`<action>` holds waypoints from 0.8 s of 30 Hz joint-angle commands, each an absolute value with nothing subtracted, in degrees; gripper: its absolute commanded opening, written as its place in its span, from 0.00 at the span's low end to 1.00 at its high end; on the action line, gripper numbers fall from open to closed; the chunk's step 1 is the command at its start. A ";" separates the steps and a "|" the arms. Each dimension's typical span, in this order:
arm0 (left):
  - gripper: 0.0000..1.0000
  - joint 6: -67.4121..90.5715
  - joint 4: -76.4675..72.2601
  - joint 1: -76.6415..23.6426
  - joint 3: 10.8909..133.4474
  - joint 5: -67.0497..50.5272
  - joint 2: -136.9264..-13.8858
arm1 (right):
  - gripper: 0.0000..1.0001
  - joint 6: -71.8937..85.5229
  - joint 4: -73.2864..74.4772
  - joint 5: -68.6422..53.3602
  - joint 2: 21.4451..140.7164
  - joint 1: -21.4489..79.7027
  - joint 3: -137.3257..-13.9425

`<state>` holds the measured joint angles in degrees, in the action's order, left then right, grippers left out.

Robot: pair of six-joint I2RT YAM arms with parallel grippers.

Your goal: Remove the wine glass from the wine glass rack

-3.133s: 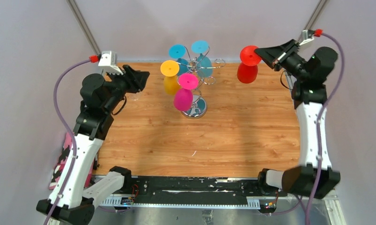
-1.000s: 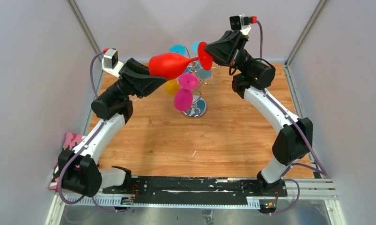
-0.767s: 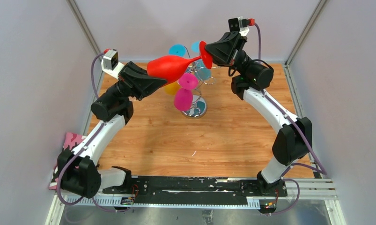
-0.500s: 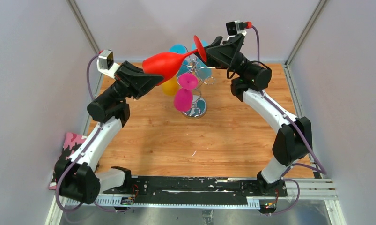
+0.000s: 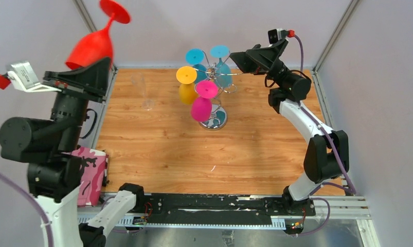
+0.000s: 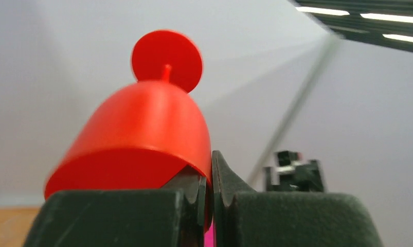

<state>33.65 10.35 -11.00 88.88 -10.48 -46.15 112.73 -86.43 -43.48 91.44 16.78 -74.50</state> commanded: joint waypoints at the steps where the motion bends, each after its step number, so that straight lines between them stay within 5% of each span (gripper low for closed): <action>1: 0.00 19.59 56.85 -10.81 103.25 18.37 -55.42 | 0.86 112.81 -90.63 -45.40 89.08 13.95 -72.73; 9: 0.00 19.35 66.43 -10.81 95.57 16.18 -63.85 | 0.85 112.83 -90.10 -48.18 89.16 10.33 -70.16; 16: 0.00 24.42 54.74 -10.81 76.54 4.93 -64.65 | 0.85 113.30 -89.75 -49.31 89.59 7.76 -68.14; 24: 0.00 22.99 48.64 -5.33 72.92 -0.87 -71.39 | 0.84 115.16 -91.32 -50.00 91.34 7.12 -66.72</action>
<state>23.88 54.50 -8.64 74.04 4.58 -68.42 114.34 -86.87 -48.25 90.96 8.03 -67.53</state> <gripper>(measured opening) 0.044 0.839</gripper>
